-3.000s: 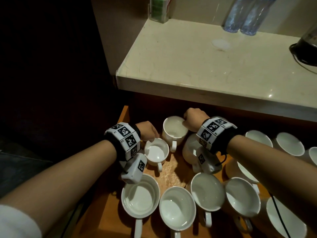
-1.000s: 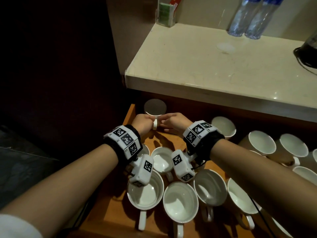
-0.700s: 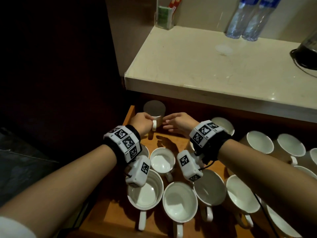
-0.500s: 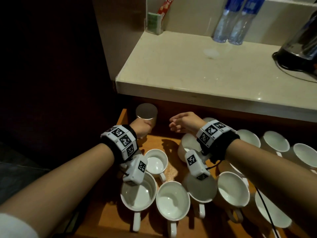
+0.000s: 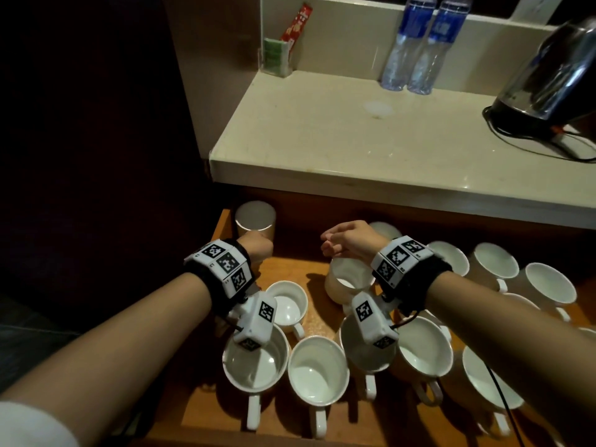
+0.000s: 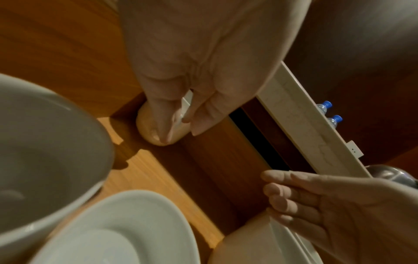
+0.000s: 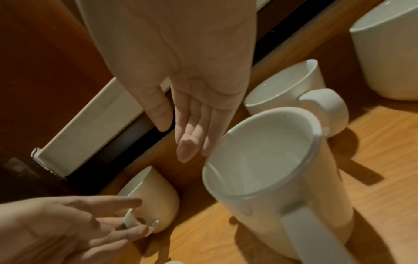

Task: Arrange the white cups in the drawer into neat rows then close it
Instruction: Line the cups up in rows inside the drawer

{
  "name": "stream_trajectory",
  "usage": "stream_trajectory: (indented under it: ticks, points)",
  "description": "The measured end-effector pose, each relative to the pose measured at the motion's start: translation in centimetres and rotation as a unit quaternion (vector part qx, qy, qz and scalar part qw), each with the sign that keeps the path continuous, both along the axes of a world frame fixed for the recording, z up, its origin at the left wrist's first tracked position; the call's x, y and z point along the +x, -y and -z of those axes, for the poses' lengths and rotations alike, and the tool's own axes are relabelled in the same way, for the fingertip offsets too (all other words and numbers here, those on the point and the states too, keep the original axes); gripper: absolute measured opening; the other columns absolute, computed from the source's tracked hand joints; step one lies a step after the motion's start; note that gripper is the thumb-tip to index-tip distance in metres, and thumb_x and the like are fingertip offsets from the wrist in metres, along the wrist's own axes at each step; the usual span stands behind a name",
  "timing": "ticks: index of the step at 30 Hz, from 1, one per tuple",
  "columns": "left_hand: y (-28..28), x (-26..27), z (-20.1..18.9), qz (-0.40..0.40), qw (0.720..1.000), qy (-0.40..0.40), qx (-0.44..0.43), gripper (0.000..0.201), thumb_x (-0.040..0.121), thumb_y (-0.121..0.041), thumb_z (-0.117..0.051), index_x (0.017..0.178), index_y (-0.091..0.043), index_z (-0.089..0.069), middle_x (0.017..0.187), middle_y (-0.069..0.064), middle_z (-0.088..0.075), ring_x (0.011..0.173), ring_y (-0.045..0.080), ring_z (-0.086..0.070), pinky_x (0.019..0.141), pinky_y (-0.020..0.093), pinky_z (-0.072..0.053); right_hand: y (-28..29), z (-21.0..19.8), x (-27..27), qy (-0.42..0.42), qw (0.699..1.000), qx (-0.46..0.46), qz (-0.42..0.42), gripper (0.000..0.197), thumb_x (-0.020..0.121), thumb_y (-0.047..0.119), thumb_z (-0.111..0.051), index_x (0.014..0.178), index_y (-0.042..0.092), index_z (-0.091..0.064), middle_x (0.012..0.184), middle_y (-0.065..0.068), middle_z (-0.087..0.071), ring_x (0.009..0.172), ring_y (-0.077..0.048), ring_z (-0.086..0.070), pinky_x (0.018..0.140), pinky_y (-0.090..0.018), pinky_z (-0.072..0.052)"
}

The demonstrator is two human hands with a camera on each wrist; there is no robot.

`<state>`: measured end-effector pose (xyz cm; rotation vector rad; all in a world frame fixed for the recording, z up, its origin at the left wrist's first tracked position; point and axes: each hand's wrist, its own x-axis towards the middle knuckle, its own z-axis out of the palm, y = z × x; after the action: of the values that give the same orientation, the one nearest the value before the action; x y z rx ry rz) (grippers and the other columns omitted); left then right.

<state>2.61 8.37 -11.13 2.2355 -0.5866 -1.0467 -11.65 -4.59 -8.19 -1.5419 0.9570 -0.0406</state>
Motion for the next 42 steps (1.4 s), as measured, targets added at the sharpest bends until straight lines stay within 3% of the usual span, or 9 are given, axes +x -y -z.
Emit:
stream_trajectory:
  ticks: [6, 11, 15, 17, 21, 30, 35, 38, 42]
  points:
    - [0.5, -0.5, -0.3, 0.015, 1.0, 0.006, 0.001, 0.015, 0.086, 0.006, -0.046, 0.096, -0.007, -0.045, 0.073, 0.013, -0.044, 0.065, 0.024, -0.044, 0.057, 0.025, -0.034, 0.3, -0.1, -0.7, 0.002, 0.999, -0.032, 0.024, 0.018, 0.094, -0.001, -0.049, 0.08, 0.005, -0.058, 0.07, -0.01, -0.058, 0.06, -0.015, -0.057, 0.053, -0.017, -0.046]
    - [0.3, -0.4, -0.1, 0.002, 0.999, 0.034, 0.012, 0.026, 0.087, 0.004, -0.048, 0.068, -0.012, -0.04, 0.099, 0.018, -0.047, 0.09, 0.027, -0.048, 0.073, 0.03, -0.036, 0.8, -0.2, -2.1, -0.011, 0.997, -0.058, 0.044, 0.011, 0.095, 0.001, -0.049, 0.09, 0.002, -0.059, 0.07, -0.009, -0.058, 0.057, -0.013, -0.054, 0.054, -0.017, -0.045]
    - [0.0, -0.2, -0.3, 0.011, 0.999, 0.035, 0.002, 0.017, 0.087, 0.002, -0.054, 0.102, -0.007, -0.054, 0.11, 0.018, -0.049, 0.101, 0.027, -0.052, 0.077, 0.03, -0.039, 0.8, -0.1, -2.9, -0.024, 0.995, -0.083, 0.053, 0.012, 0.094, 0.0, -0.05, 0.085, 0.003, -0.058, 0.066, -0.011, -0.057, 0.042, -0.007, -0.056, 0.049, -0.017, -0.045]
    - [-0.1, -0.2, -0.2, 0.015, 0.999, 0.032, -0.005, 0.028, 0.086, 0.001, -0.055, 0.112, -0.006, -0.053, 0.104, 0.02, -0.055, 0.094, 0.03, -0.057, 0.073, 0.031, -0.04, 0.9, 0.0, -3.2, -0.042, 0.991, -0.104, 0.07, 0.021, 0.093, 0.002, -0.052, 0.073, 0.007, -0.055, 0.063, -0.011, -0.054, 0.037, -0.009, -0.052, 0.044, -0.018, -0.042]
    - [0.0, -0.1, -1.1, 0.012, 0.998, 0.057, 0.033, 0.008, 0.087, -0.008, -0.055, 0.079, -0.007, -0.054, 0.066, 0.013, -0.052, 0.054, 0.023, -0.052, 0.06, 0.03, -0.046, 1.1, -0.5, -4.2, -0.144, 0.968, -0.188, 0.079, 0.026, 0.092, 0.013, -0.057, 0.066, 0.007, -0.055, 0.06, -0.008, -0.054, 0.04, -0.011, -0.054, 0.048, -0.022, -0.047]
    - [1.7, -3.1, -2.9, 0.109, 0.992, 0.047, 0.033, 0.01, 0.092, -0.017, -0.053, 0.093, -0.006, -0.055, 0.072, 0.011, -0.057, 0.059, 0.021, -0.054, 0.057, 0.026, -0.042, 0.2, -1.0, -5.4, -0.248, 0.962, -0.103, 0.05, 0.027, 0.094, 0.017, -0.054, 0.1, -0.009, -0.057, 0.09, -0.026, -0.069, 0.062, -0.03, -0.063, 0.058, -0.033, -0.053]
    - [3.0, -6.0, -2.5, 0.113, 0.991, -0.074, -0.016, 0.007, 0.095, -0.007, -0.048, 0.098, -0.003, -0.053, 0.073, 0.012, -0.056, 0.061, 0.019, -0.057, 0.047, 0.021, -0.045, 0.2, -0.4, -5.7, -0.254, 0.963, -0.081, 0.035, 0.017, 0.088, 0.002, -0.052, 0.093, -0.008, -0.065, 0.081, -0.022, -0.069, 0.067, -0.031, -0.067, 0.07, -0.041, -0.059]
    - [3.5, -6.8, -2.3, 0.122, 0.988, -0.09, -0.026, 0.011, 0.094, -0.006, -0.048, 0.09, -0.004, -0.059, 0.075, 0.016, -0.062, 0.065, 0.021, -0.06, 0.055, 0.024, -0.051, 0.2, -0.2, -5.7, -0.228, 0.972, -0.045, 0.043, 0.011, 0.089, -0.005, -0.048, 0.085, -0.005, -0.059, 0.071, -0.021, -0.064, 0.059, -0.029, -0.066, 0.073, -0.044, -0.057]
    - [4.1, -6.7, -2.1, 0.081, 0.993, -0.086, -0.027, 0.016, 0.093, -0.002, -0.047, 0.08, -0.004, -0.057, 0.069, 0.014, -0.062, 0.059, 0.018, -0.061, 0.058, 0.025, -0.055, 0.5, -0.2, -5.6, -0.198, 0.978, -0.002, 0.059, 0.023, 0.091, -0.003, -0.047, 0.11, -0.014, -0.055, 0.077, -0.025, -0.063, 0.077, -0.037, -0.065, 0.089, -0.051, -0.053]
